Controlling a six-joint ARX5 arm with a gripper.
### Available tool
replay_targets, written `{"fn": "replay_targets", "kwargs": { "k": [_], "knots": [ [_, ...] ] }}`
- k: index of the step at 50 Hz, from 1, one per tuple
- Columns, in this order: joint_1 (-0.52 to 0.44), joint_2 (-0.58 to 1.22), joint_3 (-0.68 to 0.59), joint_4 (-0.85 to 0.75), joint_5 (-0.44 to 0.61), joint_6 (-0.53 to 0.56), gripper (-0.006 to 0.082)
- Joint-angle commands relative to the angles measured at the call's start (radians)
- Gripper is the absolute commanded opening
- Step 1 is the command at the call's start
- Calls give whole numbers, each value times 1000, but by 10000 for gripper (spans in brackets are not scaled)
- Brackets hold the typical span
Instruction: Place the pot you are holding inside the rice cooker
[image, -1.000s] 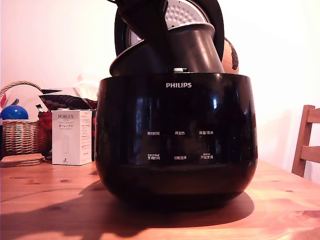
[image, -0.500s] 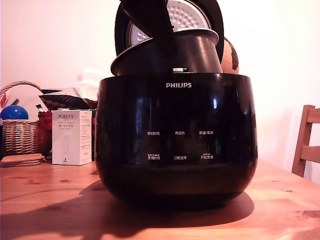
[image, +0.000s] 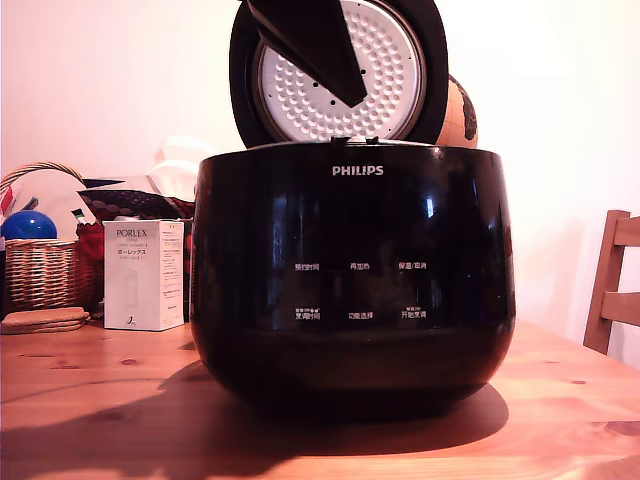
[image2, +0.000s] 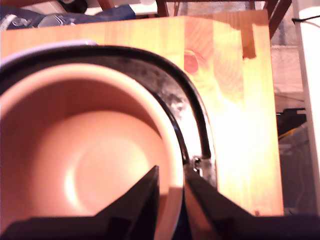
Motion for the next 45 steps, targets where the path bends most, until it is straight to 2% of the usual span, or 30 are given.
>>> {"fn": "replay_targets", "kwargs": {
  "k": [1, 3, 4, 6, 7, 9, 10, 13, 14, 15, 16, 20, 21, 34, 45],
  "knots": [
    [-4, -26, 16, 24, -2, -14, 49],
    [-4, -32, 18, 34, -3, -14, -21],
    [-4, -37, 19, 40, -3, -39, -26],
    [-3, -44, 22, 52, -7, -39, -19],
    [-3, -46, 25, 58, -14, -106, -19],
    [-3, -54, 30, 74, -34, -106, -19],
    [-3, -60, 32, 82, -51, -204, -19],
    [2, -76, 35, 102, -103, -213, -19],
    [6, -84, 36, 106, -122, -309, -19],
    [10, -92, 36, 111, -138, -309, -19],
    [14, -99, 36, 114, -158, -364, -19],
    [35, -135, 36, 119, -224, -391, -19],
    [43, -146, 36, 119, -238, -428, -19],
    [212, -283, 36, 119, -345, -472, -19],
    [384, -348, 36, 121, -354, -472, -19]
  ]
}}
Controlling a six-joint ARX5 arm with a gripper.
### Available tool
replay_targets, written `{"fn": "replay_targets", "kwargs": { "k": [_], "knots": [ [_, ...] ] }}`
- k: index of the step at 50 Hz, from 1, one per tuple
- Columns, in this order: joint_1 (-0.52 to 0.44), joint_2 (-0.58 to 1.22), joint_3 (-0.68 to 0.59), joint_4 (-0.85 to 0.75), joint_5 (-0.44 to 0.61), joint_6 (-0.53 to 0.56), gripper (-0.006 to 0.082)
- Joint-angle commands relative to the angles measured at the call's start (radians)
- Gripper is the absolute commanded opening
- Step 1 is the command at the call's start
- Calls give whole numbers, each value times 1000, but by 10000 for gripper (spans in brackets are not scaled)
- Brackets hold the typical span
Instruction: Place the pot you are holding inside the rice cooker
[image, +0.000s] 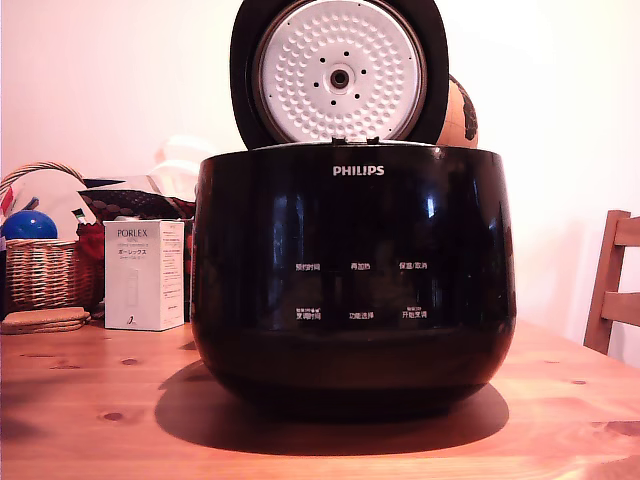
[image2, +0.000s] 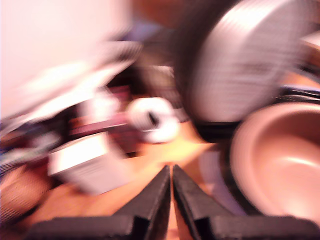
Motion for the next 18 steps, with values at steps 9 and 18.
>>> {"fn": "replay_targets", "kwargs": {
  "k": [9, 18],
  "knots": [
    [106, -10, 3, 8, 8, -5, -19],
    [114, -10, 3, 13, 13, -3, -19]
  ]
}}
